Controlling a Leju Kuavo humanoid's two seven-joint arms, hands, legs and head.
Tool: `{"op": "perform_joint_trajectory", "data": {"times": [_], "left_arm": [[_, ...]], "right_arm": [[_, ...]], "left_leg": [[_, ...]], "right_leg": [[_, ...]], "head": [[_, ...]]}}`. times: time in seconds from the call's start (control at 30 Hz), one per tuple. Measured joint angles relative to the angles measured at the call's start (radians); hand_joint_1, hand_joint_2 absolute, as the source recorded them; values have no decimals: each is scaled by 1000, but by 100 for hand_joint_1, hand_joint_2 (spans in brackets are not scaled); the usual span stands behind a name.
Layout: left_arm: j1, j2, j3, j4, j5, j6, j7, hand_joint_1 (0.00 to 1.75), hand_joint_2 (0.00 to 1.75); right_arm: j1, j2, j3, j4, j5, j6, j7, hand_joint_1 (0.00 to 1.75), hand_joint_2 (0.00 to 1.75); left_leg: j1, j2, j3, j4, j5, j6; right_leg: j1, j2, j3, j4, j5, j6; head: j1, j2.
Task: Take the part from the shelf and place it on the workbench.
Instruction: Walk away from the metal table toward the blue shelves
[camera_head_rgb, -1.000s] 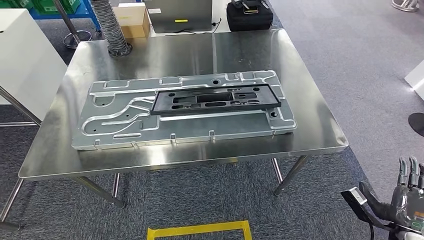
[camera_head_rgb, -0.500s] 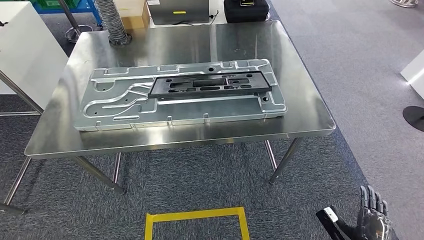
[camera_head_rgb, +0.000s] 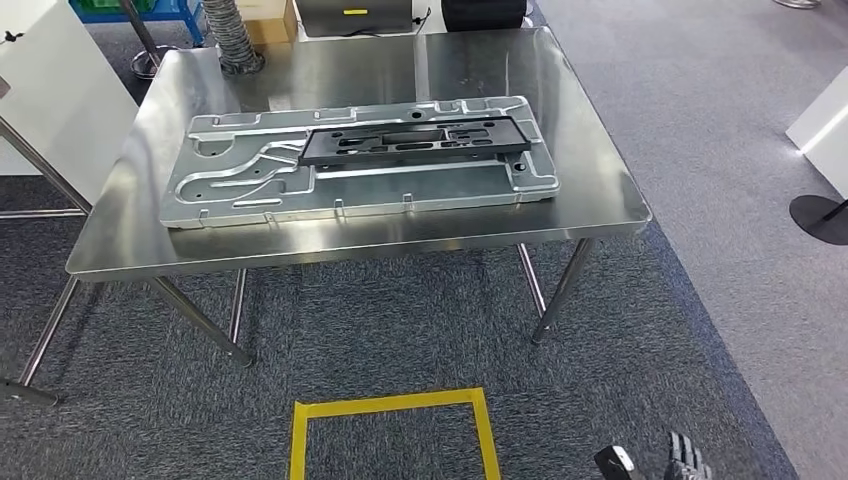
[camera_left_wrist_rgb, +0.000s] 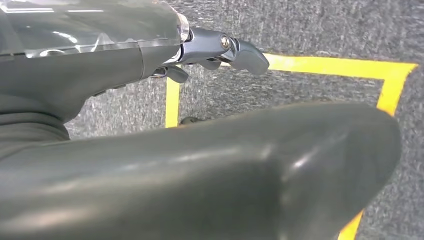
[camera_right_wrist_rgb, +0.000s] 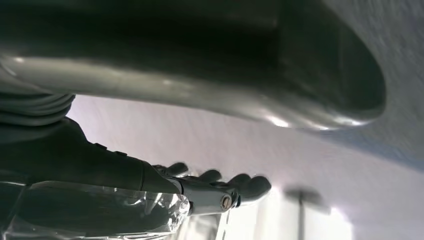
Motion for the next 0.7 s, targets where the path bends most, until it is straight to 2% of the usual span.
{"op": "perform_joint_trajectory", "data": {"times": [0.07, 0.1, 0.13, 0.2, 0.23, 0.27, 0.3, 0.33, 0.37, 0.4, 0.43, 0.47, 0.5, 0.57, 0.6, 0.63, 0.7], "left_arm": [[3, -1, 0, 0, -7, 0, 0, 0, 0], [5, -1, 0, 0, -11, -1, 0, 0, 0], [8, -1, 0, 0, -14, -1, 1, 0, 0], [9, -3, 0, 0, -20, -3, 3, 0, 0], [9, -4, -1, 0, -22, -3, 3, 0, 0], [8, -4, -1, 0, -24, -2, 3, 0, 0], [8, -4, -1, 0, -26, 0, 3, 0, 0], [7, -4, -2, 0, -27, 1, 3, 0, 0], [6, -3, -2, 0, -28, 3, 3, 0, 0], [3, -2, -3, 0, -29, 3, 2, 0, 0], [0, 0, -3, 0, -30, 2, 2, 0, 0], [-2, 1, -4, 0, -32, 1, 1, 0, 0], [-4, 2, -5, 0, -34, 1, 0, 0, 0], [-5, 2, -6, 0, -38, 0, 0, 0, 0], [-5, 1, -6, 0, -40, 0, 0, 0, 0], [-5, 1, -7, 0, -41, 0, 0, 0, 0], [-6, 1, -7, 0, -41, 2, 1, 0, 0]], "right_arm": [[5, 2, -23, 54, -14, 22, 29, 0, 0], [8, 4, -33, 77, -18, 29, 44, 0, 0], [11, 6, -43, 97, -20, 33, 62, 0, 0], [16, 13, -58, 132, -20, 45, 96, 0, 0], [18, 18, -65, 147, -20, 53, 108, 0, 0], [20, 23, -71, 160, -20, 64, 120, 0, 0], [21, 29, -76, 172, -19, 80, 134, 0, 0], [21, 36, -80, 182, -17, 101, 152, 0, 0], [20, 43, -83, 192, -11, 127, 176, 0, 0], [19, 52, -84, 201, -2, 152, 204, 0, 0], [17, 59, -84, 209, 9, 172, 229, 0, 0], [16, 67, -84, 216, 21, 190, 252, 0, 0], [15, 73, -83, 221, 31, 206, 270, 0, 0], [13, 82, -82, 230, 45, 241, 296, 0, 0], [13, 86, -81, 235, 51, 258, 307, 0, 0], [13, 90, -80, 239, 55, 271, 316, 0, 0], [14, 98, -76, 244, 63, 288, 327, 0, 0]], "left_leg": [[4, -2, -5, 4, 4, -14], [5, -3, -11, 18, -16, -19], [7, -5, -22, 50, -53, -24], [10, -6, -53, 164, -156, -30], [11, -6, -64, 225, -191, -32], [11, -6, -64, 267, -203, -33], [11, -6, -49, 278, -192, -31], [10, -6, -16, 252, -166, -28], [10, -7, 34, 193, -139, -22], [7, -7, 93, 114, -128, -15], [5, -8, 145, 37, -127, -8], [1, -9, 179, -20, -134, -3], [-2, -9, 194, -51, -142, 3], [-3, -7, 186, -62, -128, 14], [-2, -5, 177, -65, -116, 23], [0, -3, 165, -69, -102, 30], [-1, -1, 135, -69, -77, 40]], "right_leg": [[1, -4, -10, -3, 10, -19], [1, -6, -18, -5, 20, -29], [0, -8, -29, -6, 30, -37], [1, -9, -56, -5, 52, -45], [3, -9, -71, -4, 63, -46], [5, -8, -87, -2, 74, -46], [6, -8, -103, 0, 85, -45], [8, -7, -116, 1, 95, -44], [9, -7, -128, 3, 105, -42], [11, -6, -138, 4, 114, -39], [12, -6, -144, 5, 123, -35], [13, -7, -147, 5, 132, -29], [12, -8, -149, 3, 141, -23], [10, -7, -151, -2, 156, -11], [9, -5, -158, 8, 142, -7], [8, -3, -168, 35, 109, -3], [7, -1, -200, 146, 1, 1]], "head": [[0, 0], [0, 0], [0, 0], [0, 0], [0, 0], [0, 0], [0, 0], [0, 0], [0, 0], [0, 0], [0, 0], [0, 0], [0, 0], [0, 0], [0, 0], [0, 0], [0, 0]]}}
